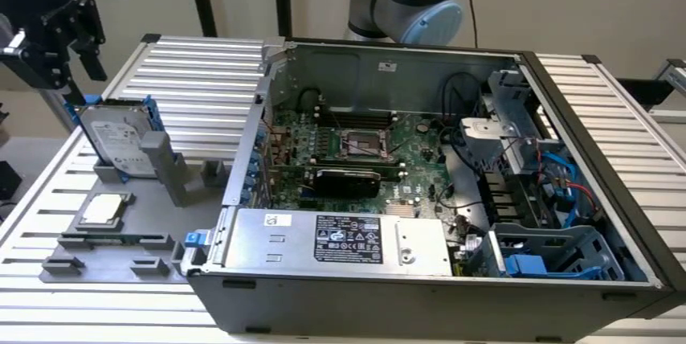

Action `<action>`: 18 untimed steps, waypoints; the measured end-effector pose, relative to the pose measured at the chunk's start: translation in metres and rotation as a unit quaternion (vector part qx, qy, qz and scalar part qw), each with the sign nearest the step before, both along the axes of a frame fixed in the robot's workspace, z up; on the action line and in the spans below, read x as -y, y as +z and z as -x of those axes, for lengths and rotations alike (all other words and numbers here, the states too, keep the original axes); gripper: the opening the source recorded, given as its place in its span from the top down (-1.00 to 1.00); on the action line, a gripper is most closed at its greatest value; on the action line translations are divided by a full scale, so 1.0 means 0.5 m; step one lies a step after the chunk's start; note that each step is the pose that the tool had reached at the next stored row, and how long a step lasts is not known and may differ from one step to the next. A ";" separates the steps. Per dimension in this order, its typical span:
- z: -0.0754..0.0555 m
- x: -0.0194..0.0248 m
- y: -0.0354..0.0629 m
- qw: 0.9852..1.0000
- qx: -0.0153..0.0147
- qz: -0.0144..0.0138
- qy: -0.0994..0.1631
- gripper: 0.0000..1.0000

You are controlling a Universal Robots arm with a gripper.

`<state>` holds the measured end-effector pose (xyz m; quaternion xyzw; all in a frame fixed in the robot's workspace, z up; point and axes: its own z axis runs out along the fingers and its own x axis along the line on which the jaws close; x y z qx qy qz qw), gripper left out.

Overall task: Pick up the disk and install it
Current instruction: 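Pick up the disk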

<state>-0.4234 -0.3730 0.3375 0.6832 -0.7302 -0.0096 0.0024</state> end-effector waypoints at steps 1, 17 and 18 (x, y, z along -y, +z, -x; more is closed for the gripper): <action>0.003 -0.0001 -0.004 1.000 0.000 0.000 0.000 -1.00; 0.014 0.0018 -0.061 1.000 0.000 0.000 0.007 -1.00; 0.014 0.0021 -0.064 1.000 0.000 0.001 0.009 -1.00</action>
